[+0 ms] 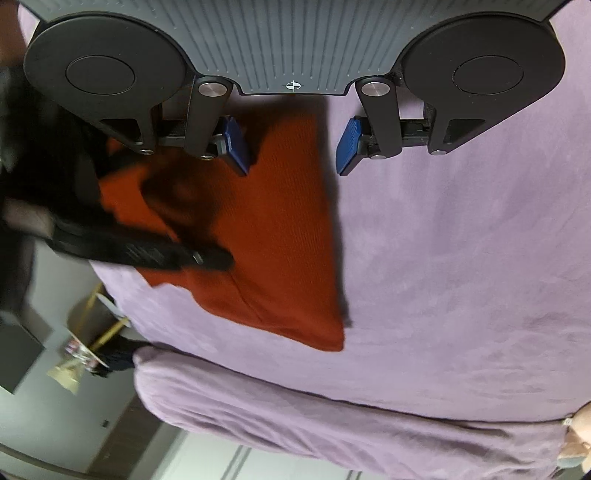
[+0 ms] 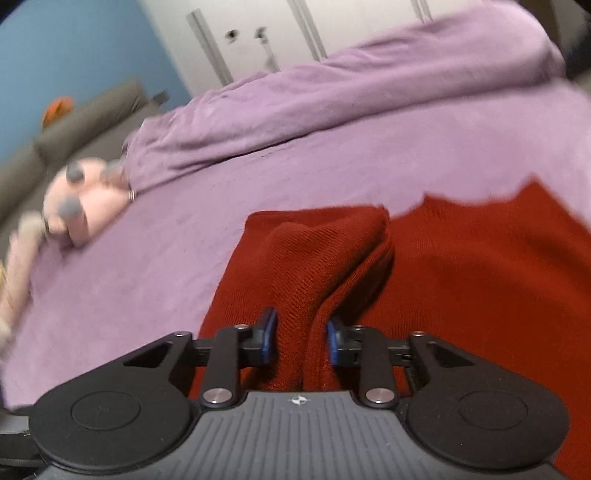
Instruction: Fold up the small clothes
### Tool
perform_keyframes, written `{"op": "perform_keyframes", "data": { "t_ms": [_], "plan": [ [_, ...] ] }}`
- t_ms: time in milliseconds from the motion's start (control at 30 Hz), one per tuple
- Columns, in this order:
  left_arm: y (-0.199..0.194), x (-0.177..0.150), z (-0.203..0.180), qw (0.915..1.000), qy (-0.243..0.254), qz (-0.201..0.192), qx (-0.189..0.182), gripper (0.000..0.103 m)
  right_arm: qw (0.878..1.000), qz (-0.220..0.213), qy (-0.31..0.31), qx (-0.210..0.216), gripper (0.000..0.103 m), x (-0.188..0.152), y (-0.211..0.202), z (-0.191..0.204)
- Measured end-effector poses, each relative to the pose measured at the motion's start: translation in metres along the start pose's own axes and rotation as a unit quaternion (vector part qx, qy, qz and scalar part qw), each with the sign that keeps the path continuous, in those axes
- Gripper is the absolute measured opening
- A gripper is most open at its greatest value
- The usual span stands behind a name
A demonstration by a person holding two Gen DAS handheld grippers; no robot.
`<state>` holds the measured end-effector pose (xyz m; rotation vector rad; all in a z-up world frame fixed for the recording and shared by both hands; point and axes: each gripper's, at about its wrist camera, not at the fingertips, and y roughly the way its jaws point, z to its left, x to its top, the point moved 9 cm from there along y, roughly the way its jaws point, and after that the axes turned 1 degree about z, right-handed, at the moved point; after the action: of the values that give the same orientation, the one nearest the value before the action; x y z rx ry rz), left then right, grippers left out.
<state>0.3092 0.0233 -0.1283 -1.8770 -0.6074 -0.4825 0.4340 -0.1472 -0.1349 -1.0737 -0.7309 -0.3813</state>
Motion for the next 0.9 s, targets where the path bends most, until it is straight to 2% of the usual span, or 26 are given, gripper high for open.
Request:
{"op": "perform_keyframes", "data": {
  "t_ms": [100,167,233,367,433,533,633,700,733,800,900],
  "plan": [
    [0.001,-0.015,-0.010,0.9996,0.024,0.015,0.000,0.063,0.997,-0.016,-0.066,-0.037,0.016,0.006,-0.008,0.012],
    [0.009,-0.020,-0.018,0.9977,0.059,0.026,0.022,0.063,0.993,-0.039,-0.095,-0.049,0.014,0.015,-0.022,0.022],
    [0.012,-0.017,-0.024,0.9961,0.076,0.013,0.042,0.062,0.991,-0.065,-0.101,-0.056,0.013,0.027,-0.040,0.020],
    [0.017,-0.005,-0.025,0.9984,0.036,-0.006,0.042,0.064,0.984,-0.105,-0.100,-0.100,0.012,0.039,-0.074,-0.013],
    [0.023,-0.002,-0.027,0.9996,0.008,-0.001,0.027,0.064,0.983,-0.094,-0.092,-0.129,0.012,0.032,-0.079,-0.039],
    [0.034,-0.003,-0.033,0.9995,0.011,0.003,0.031,0.063,0.983,-0.047,-0.075,-0.161,0.012,0.011,-0.067,-0.080],
    [0.040,-0.008,-0.036,0.9990,0.013,0.012,0.041,0.060,0.989,-0.029,-0.020,-0.145,0.007,-0.008,-0.060,-0.111],
    [0.039,-0.008,-0.035,0.9990,0.012,0.011,0.041,0.061,0.994,-0.027,0.047,-0.095,0.010,-0.016,-0.059,-0.125],
    [0.039,-0.007,-0.035,0.9990,0.013,0.011,0.041,0.061,0.994,-0.021,0.086,-0.057,0.011,-0.019,-0.058,-0.128],
    [0.038,-0.007,-0.034,0.9989,0.016,0.013,0.043,0.061,0.990,-0.022,0.136,-0.015,0.029,-0.021,-0.054,-0.133],
    [0.038,-0.007,-0.036,0.9987,0.019,0.014,0.046,0.061,0.975,-0.042,0.218,0.027,0.047,-0.019,-0.054,-0.144]
  ]
}}
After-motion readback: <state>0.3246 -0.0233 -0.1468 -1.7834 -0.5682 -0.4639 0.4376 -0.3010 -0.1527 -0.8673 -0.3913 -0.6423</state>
